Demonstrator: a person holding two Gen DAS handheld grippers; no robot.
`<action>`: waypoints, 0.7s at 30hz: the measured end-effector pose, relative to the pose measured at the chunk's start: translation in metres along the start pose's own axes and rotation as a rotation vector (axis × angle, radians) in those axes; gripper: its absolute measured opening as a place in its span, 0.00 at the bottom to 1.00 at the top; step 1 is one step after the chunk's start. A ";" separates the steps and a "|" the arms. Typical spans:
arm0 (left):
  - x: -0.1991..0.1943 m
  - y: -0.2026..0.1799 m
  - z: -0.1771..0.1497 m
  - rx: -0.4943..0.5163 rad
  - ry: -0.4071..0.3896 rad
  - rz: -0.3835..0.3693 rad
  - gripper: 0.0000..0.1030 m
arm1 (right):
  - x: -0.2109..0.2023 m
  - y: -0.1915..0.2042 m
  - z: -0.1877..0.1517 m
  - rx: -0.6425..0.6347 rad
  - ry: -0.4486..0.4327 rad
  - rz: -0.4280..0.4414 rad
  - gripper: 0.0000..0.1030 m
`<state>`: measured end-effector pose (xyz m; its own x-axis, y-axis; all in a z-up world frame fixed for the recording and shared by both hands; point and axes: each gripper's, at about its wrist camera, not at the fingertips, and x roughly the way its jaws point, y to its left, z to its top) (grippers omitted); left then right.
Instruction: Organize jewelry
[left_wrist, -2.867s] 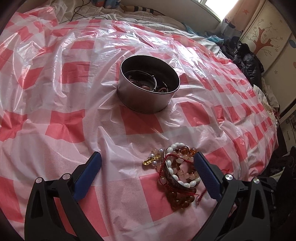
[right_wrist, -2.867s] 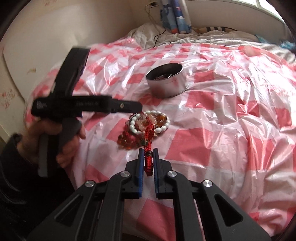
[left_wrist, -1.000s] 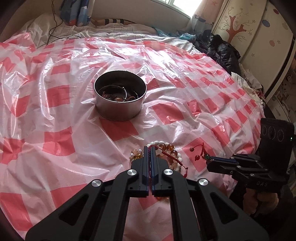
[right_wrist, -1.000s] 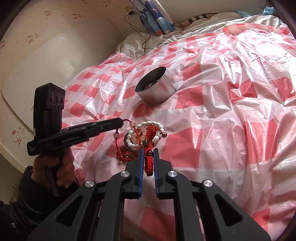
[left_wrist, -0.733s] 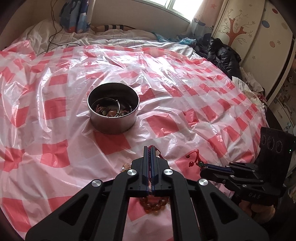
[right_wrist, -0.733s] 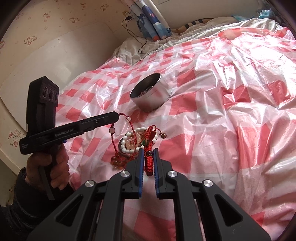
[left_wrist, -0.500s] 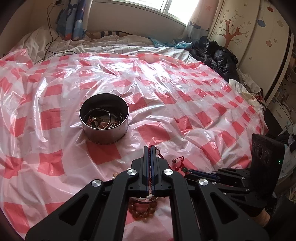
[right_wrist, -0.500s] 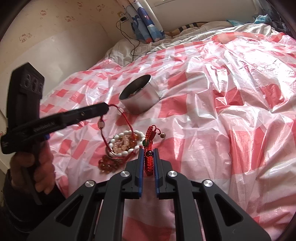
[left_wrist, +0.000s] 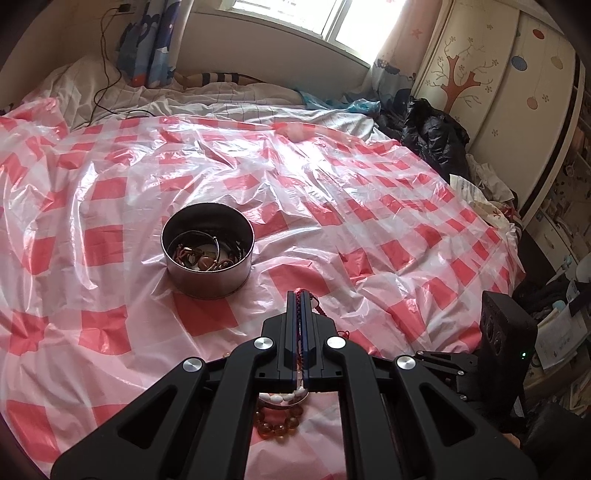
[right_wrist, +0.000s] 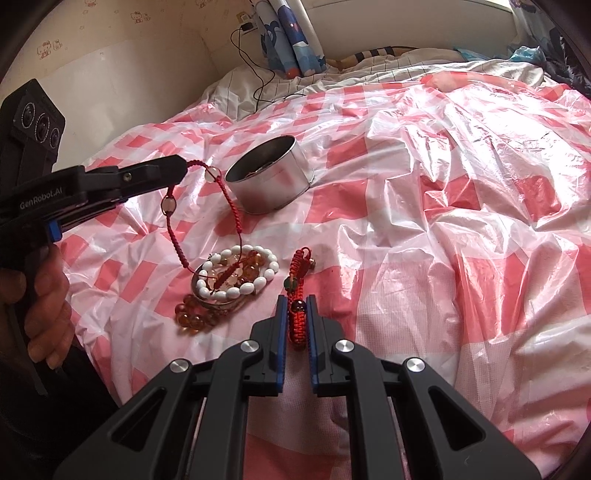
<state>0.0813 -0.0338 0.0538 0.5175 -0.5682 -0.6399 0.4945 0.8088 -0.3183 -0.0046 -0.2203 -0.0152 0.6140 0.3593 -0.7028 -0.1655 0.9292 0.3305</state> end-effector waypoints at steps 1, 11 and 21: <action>0.000 0.000 0.000 -0.001 0.000 0.000 0.01 | 0.000 0.000 0.000 -0.001 0.000 -0.001 0.11; 0.000 0.000 0.000 0.001 0.000 -0.002 0.01 | 0.001 0.003 -0.002 -0.010 0.003 0.005 0.11; 0.000 0.001 0.000 0.001 0.000 -0.002 0.01 | 0.002 0.004 -0.002 -0.016 0.005 0.012 0.11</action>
<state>0.0818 -0.0333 0.0534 0.5163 -0.5696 -0.6395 0.4958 0.8077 -0.3191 -0.0053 -0.2160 -0.0166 0.6078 0.3711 -0.7020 -0.1852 0.9259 0.3291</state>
